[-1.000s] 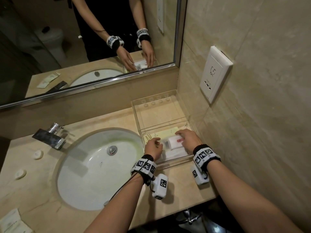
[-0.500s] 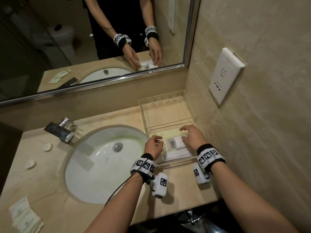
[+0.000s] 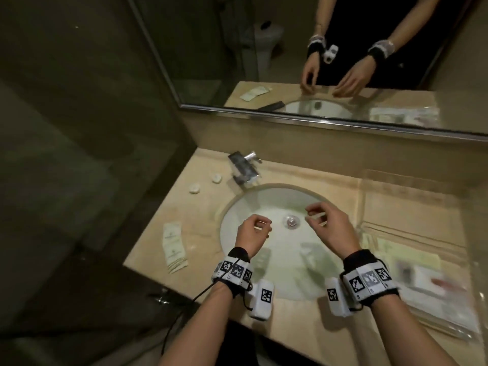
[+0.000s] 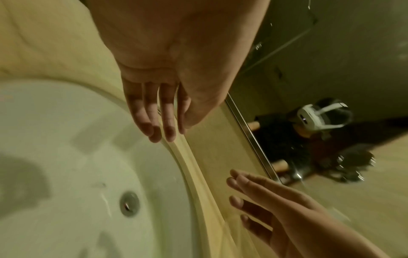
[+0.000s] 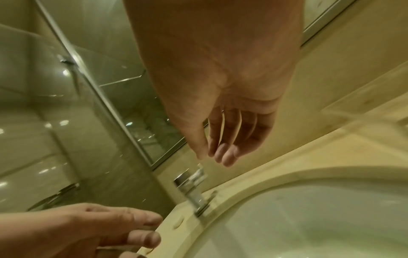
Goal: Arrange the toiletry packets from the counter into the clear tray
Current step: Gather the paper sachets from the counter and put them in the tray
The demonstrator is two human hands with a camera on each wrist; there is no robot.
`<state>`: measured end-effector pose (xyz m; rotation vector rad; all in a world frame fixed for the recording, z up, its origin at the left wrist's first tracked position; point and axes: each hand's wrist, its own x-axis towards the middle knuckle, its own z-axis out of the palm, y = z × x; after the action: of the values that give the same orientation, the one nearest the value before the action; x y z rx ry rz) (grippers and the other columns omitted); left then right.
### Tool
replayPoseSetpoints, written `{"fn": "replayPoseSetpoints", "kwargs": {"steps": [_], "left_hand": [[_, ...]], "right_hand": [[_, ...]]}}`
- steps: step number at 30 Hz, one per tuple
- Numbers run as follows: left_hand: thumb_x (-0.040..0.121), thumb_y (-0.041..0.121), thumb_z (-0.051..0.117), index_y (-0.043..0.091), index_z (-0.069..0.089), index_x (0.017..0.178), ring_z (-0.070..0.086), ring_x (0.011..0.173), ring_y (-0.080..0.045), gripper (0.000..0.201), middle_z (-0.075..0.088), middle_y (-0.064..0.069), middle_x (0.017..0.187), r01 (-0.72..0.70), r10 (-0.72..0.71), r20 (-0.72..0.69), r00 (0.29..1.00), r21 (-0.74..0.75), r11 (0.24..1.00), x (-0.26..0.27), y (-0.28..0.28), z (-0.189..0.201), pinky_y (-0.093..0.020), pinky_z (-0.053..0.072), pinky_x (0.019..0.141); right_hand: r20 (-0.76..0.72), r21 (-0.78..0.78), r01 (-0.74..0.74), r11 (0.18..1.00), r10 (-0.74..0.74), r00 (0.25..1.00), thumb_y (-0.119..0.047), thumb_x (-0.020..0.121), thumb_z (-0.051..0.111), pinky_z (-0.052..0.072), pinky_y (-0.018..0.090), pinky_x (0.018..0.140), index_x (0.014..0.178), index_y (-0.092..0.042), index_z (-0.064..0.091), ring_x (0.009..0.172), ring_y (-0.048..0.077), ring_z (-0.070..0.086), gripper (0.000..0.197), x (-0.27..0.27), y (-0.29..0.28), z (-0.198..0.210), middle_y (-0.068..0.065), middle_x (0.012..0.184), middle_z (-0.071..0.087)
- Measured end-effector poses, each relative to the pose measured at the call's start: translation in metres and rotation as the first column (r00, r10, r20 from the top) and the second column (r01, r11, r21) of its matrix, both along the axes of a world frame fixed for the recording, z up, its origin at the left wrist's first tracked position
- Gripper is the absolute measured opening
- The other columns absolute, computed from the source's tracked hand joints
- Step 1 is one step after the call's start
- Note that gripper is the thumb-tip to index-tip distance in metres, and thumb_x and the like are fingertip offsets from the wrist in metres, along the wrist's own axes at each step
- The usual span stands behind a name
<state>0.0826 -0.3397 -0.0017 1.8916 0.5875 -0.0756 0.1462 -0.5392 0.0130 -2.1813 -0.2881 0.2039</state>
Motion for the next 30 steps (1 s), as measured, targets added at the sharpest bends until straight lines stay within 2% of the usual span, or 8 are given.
{"fn": "replayPoseSetpoints", "kwargs": {"steps": [5,8,11,14,17,21,25,30], "left_hand": [[0.089,0.009,0.056,0.013,0.064,0.093,0.061,0.065,-0.016,0.010,0.067,-0.002,0.078,-0.204,0.205,-0.051,0.977,0.011,0.979,-0.039,0.095,-0.008,-0.024,0.051,0.060],[0.088,0.009,0.057,0.019,0.063,0.086,0.063,0.069,-0.018,0.012,0.066,0.002,0.078,-0.320,0.319,-0.112,0.941,0.012,0.947,-0.061,0.143,-0.018,-0.034,0.055,0.066],[0.083,0.011,0.061,0.024,0.062,0.080,0.066,0.075,-0.023,0.013,0.067,0.001,0.080,-0.406,0.404,-0.173,0.898,0.025,0.913,-0.078,0.183,-0.031,-0.040,0.057,0.076],[0.077,0.011,0.069,0.019,0.059,0.085,0.065,0.085,-0.025,0.015,0.065,0.000,0.083,-0.470,0.480,-0.224,0.848,0.100,0.877,-0.091,0.214,-0.047,-0.030,0.051,0.076],[0.068,0.020,0.082,0.017,0.052,0.093,0.060,0.086,-0.024,0.039,0.059,-0.008,0.099,-0.480,0.518,-0.265,0.813,0.198,0.854,-0.100,0.235,-0.060,-0.029,0.049,0.076],[0.052,0.027,0.091,0.019,0.044,0.096,0.057,0.098,-0.028,0.064,0.051,-0.007,0.108,-0.474,0.535,-0.296,0.791,0.255,0.843,-0.099,0.248,-0.073,-0.043,0.051,0.087],[0.050,0.023,0.092,0.015,0.044,0.100,0.053,0.102,-0.028,0.070,0.052,-0.007,0.110,-0.429,0.525,-0.315,0.791,0.326,0.842,-0.090,0.250,-0.072,-0.039,0.048,0.088],[0.051,0.021,0.091,0.023,0.036,0.096,0.057,0.099,-0.028,0.071,0.057,-0.006,0.109,-0.433,0.525,-0.342,0.779,0.312,0.845,-0.086,0.257,-0.075,-0.040,0.049,0.085]], "right_hand": [[-0.065,-0.013,-0.211,0.977,0.210,0.976,-0.019,0.087,0.068,0.042,0.009,0.061,0.102,-0.018,0.066,0.072,0.009,0.062,0.015,-0.003,0.100,-0.009,-0.004,0.095,0.068],[-0.102,-0.027,-0.298,0.954,0.294,0.950,-0.019,0.087,0.068,0.041,0.008,0.062,0.102,-0.017,0.066,0.072,0.010,0.062,0.015,-0.010,0.156,-0.016,-0.004,0.094,0.069],[-0.151,-0.040,-0.374,0.927,0.364,0.919,-0.019,0.087,0.068,0.044,0.016,0.065,0.104,-0.015,0.066,0.075,0.017,0.064,0.017,-0.018,0.207,-0.024,-0.003,0.094,0.068],[-0.207,-0.068,-0.450,0.891,0.429,0.880,-0.020,0.087,0.068,0.051,0.028,0.073,0.105,-0.012,0.066,0.079,0.022,0.066,0.019,-0.024,0.257,-0.037,-0.002,0.095,0.068],[-0.256,-0.109,-0.534,0.838,0.496,0.830,-0.019,0.086,0.070,0.054,0.033,0.081,0.108,-0.011,0.065,0.083,0.022,0.064,0.024,-0.025,0.305,-0.054,0.004,0.103,0.068],[-0.276,-0.193,-0.581,0.791,0.525,0.805,-0.015,0.084,0.069,0.045,0.028,0.089,0.117,-0.011,0.060,0.102,0.025,0.059,0.034,-0.028,0.354,-0.074,0.010,0.119,0.059],[-0.283,-0.238,-0.553,0.798,0.488,0.826,-0.018,0.080,0.073,0.043,0.031,0.097,0.125,-0.013,0.054,0.111,0.026,0.055,0.049,-0.030,0.381,-0.086,0.008,0.127,0.052],[-0.242,-0.265,-0.573,0.776,0.522,0.818,-0.024,0.077,0.077,0.043,0.036,0.102,0.132,-0.017,0.050,0.115,0.026,0.053,0.062,-0.030,0.395,-0.095,0.005,0.131,0.051]]}}
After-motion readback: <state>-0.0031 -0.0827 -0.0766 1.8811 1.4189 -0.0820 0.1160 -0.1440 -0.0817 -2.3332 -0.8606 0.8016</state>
